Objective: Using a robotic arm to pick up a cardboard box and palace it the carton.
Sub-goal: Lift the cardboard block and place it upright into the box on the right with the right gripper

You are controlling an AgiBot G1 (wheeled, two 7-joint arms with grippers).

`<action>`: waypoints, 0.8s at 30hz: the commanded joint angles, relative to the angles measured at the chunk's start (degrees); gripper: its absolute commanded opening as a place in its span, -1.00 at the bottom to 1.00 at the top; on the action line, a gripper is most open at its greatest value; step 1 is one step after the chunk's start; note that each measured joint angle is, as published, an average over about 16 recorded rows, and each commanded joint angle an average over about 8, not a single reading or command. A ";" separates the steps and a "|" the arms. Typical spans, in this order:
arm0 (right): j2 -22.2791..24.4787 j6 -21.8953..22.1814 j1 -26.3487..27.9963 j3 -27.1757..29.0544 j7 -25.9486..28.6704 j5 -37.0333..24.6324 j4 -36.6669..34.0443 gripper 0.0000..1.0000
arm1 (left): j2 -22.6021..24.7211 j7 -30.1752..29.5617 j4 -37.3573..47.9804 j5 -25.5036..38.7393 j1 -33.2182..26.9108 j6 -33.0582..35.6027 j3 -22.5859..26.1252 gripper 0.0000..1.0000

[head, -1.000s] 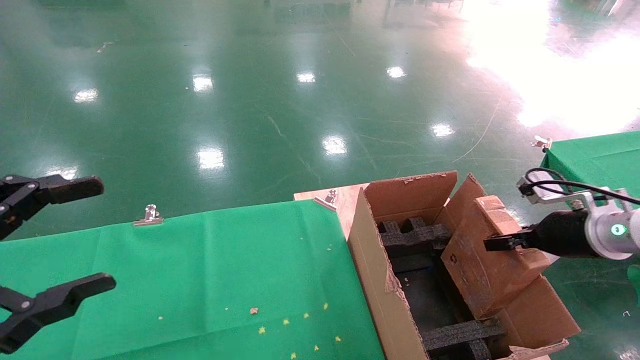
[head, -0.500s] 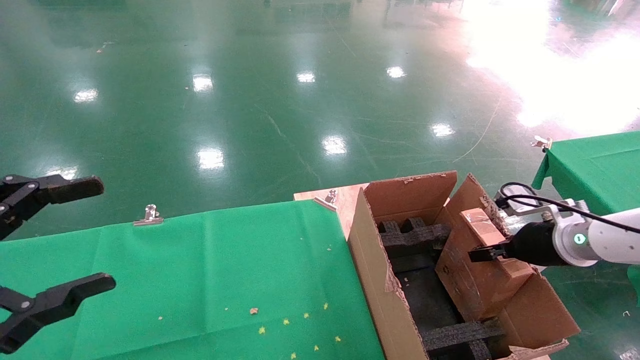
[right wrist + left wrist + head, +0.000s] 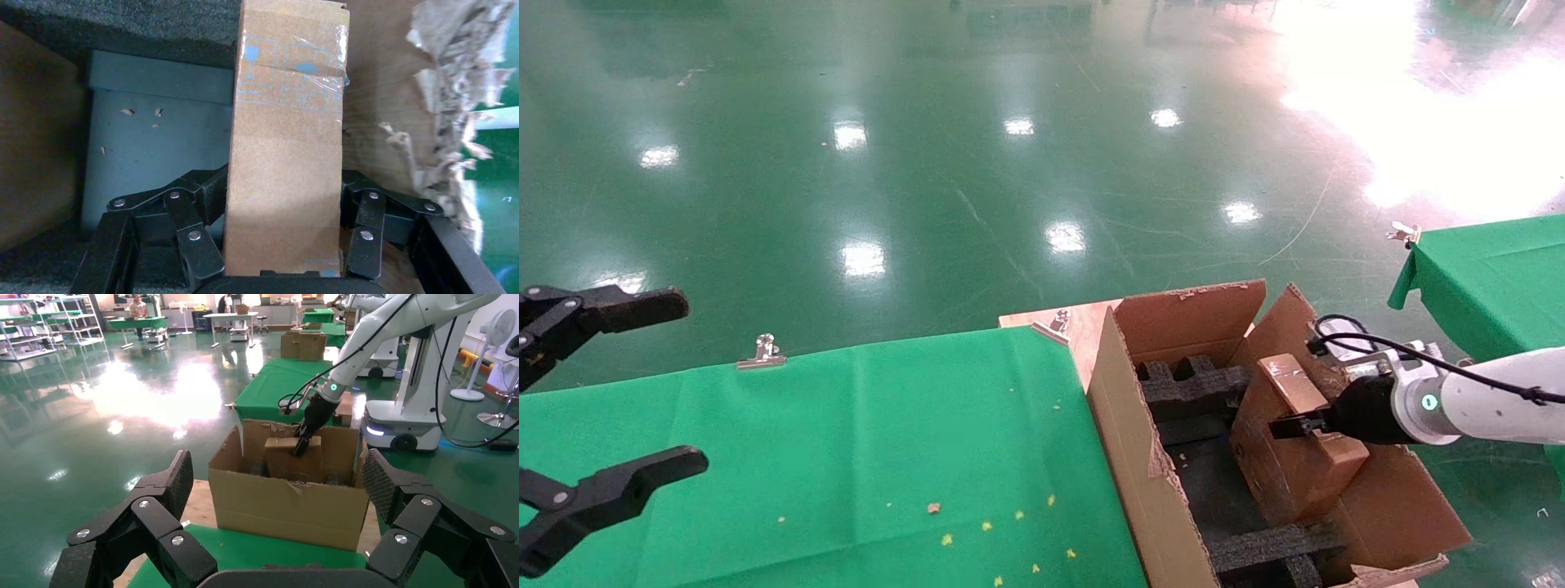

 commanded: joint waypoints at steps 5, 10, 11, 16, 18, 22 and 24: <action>-1.80 0.51 -2.15 0.41 -2.42 2.44 -2.76 -1.00 | 0.00 0.00 0.00 0.00 0.00 0.00 0.00 1.00; -3.16 0.61 -4.10 0.85 -4.99 4.51 -5.23 -1.00 | 0.00 0.00 0.00 0.00 0.00 0.00 0.00 1.00; -3.42 0.58 -4.47 0.95 -5.54 4.92 -5.76 -1.00 | 0.00 0.00 0.00 0.00 0.00 0.00 0.00 1.00; -4.74 0.24 -6.12 1.61 -8.32 7.04 -8.52 -1.00 | 0.00 0.00 0.00 0.00 0.00 0.00 0.00 1.00; -5.22 0.02 -6.68 1.90 -9.45 7.84 -9.61 -1.00 | 0.00 0.00 0.00 0.00 0.00 0.00 0.00 1.00; -6.19 -0.58 -7.74 2.60 -11.83 9.53 -11.89 -1.00 | 0.00 0.00 0.00 0.00 0.00 0.00 0.00 1.00; -6.63 -0.93 -8.16 2.98 -13.01 10.36 -13.03 -1.00 | 0.00 0.00 0.00 0.00 0.00 0.00 0.00 1.00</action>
